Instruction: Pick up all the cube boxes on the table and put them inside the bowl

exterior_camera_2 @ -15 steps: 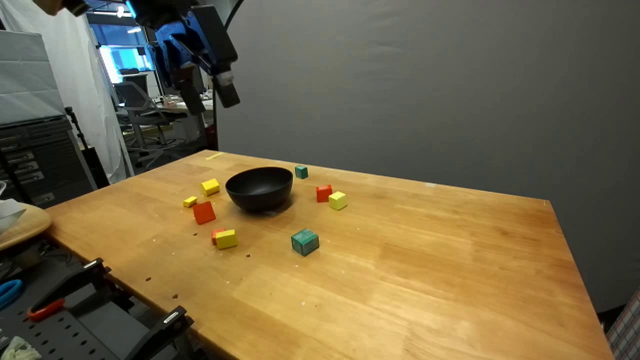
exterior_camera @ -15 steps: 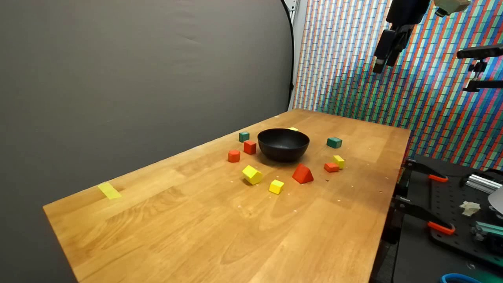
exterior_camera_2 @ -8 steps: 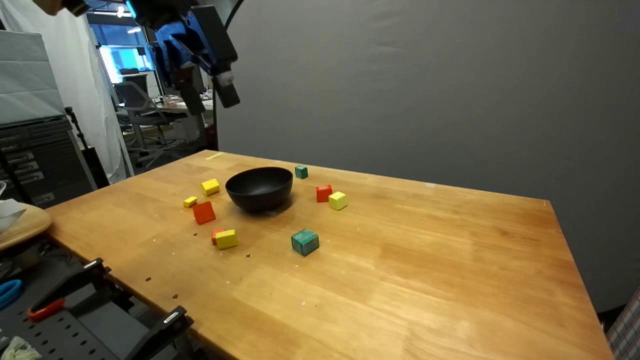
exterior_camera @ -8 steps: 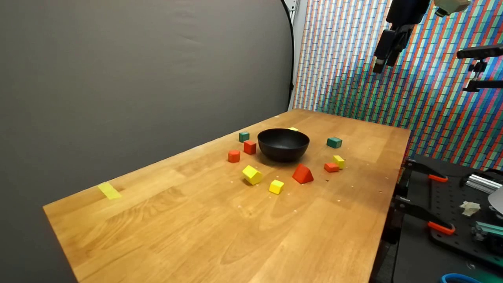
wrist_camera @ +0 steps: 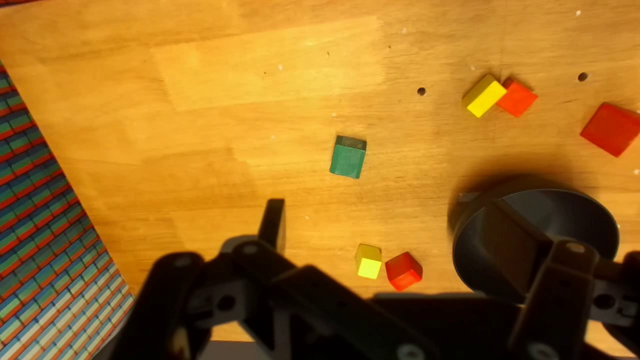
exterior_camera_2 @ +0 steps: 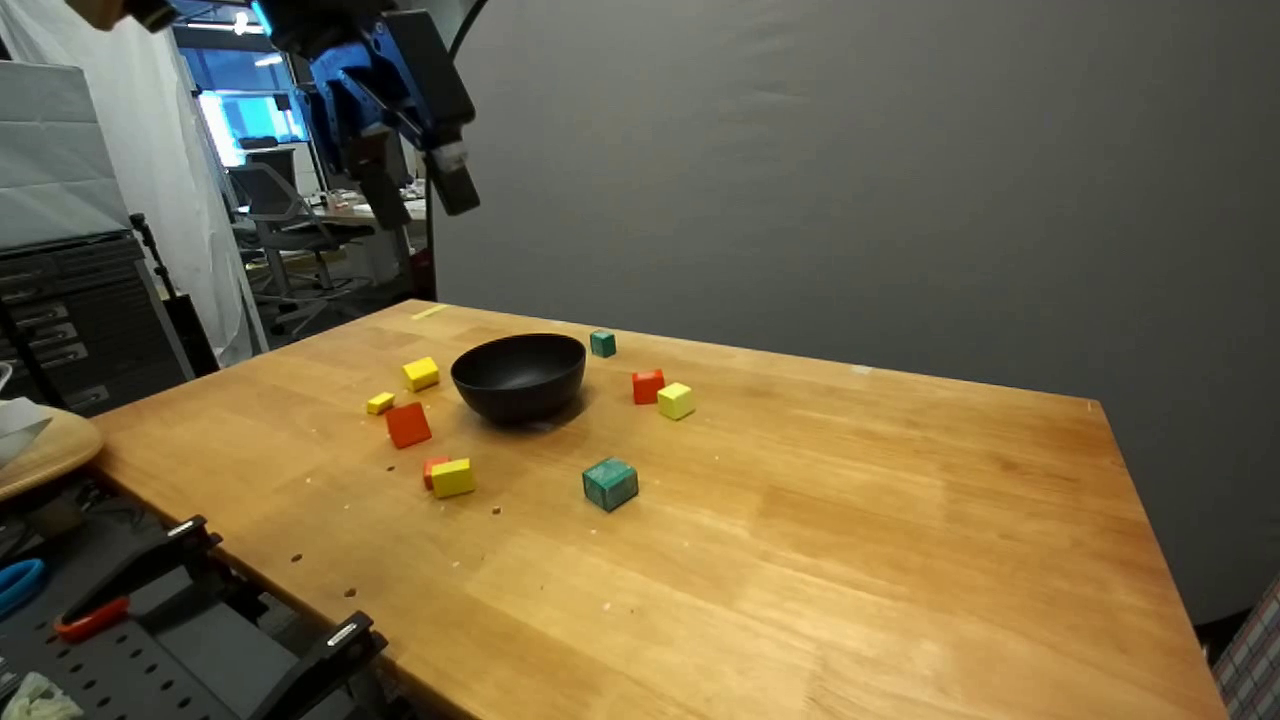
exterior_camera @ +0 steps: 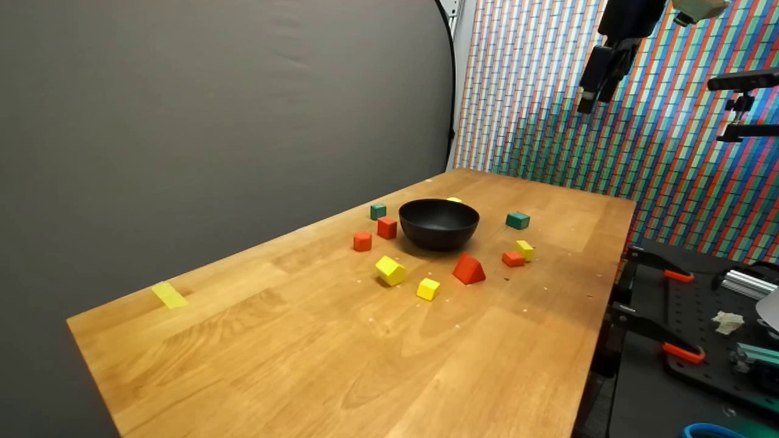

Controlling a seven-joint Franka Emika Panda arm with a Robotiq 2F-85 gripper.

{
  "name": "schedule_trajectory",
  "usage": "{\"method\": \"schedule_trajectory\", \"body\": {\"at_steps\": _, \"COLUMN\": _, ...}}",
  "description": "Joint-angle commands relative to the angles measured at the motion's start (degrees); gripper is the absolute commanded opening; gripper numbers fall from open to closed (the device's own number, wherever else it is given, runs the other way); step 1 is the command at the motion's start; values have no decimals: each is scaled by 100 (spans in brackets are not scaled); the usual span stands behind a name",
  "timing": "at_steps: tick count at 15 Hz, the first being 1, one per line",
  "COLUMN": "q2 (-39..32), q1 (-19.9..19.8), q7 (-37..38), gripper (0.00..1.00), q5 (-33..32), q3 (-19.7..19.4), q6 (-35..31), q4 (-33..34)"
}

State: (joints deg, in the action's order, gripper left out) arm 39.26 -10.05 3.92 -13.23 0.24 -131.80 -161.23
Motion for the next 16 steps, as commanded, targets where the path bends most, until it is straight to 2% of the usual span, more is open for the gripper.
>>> {"method": "schedule_trajectory", "body": {"at_steps": 1, "q2": 5, "q1": 27, "q7": 13, "gripper": 100, "q5": -15, "q3": -22, "q6": 27, "q4": 12}}
{"method": "schedule_trajectory", "body": {"at_steps": 10, "q2": 5, "q1": 27, "q7": 13, "gripper": 100, "q5": -15, "q3": -22, "q6": 27, "q4": 12}}
{"method": "schedule_trajectory", "body": {"at_steps": 12, "q2": -272, "q1": -13, "q7": 155, "gripper": 100, "q5": -34, "q3": 31, "q6": -101, "q4": 78}}
{"method": "schedule_trajectory", "body": {"at_steps": 13, "q2": -542, "q1": 128, "q7": -35, "gripper": 100, "q5": -16, "q3": -19, "q6": -445, "q4": 158}}
{"method": "schedule_trajectory", "body": {"at_steps": 16, "q2": -1401, "q1": 639, "q7": -720, "gripper": 100, "q5": 184, "q3": -108, "q6": -844, "q4": 724}}
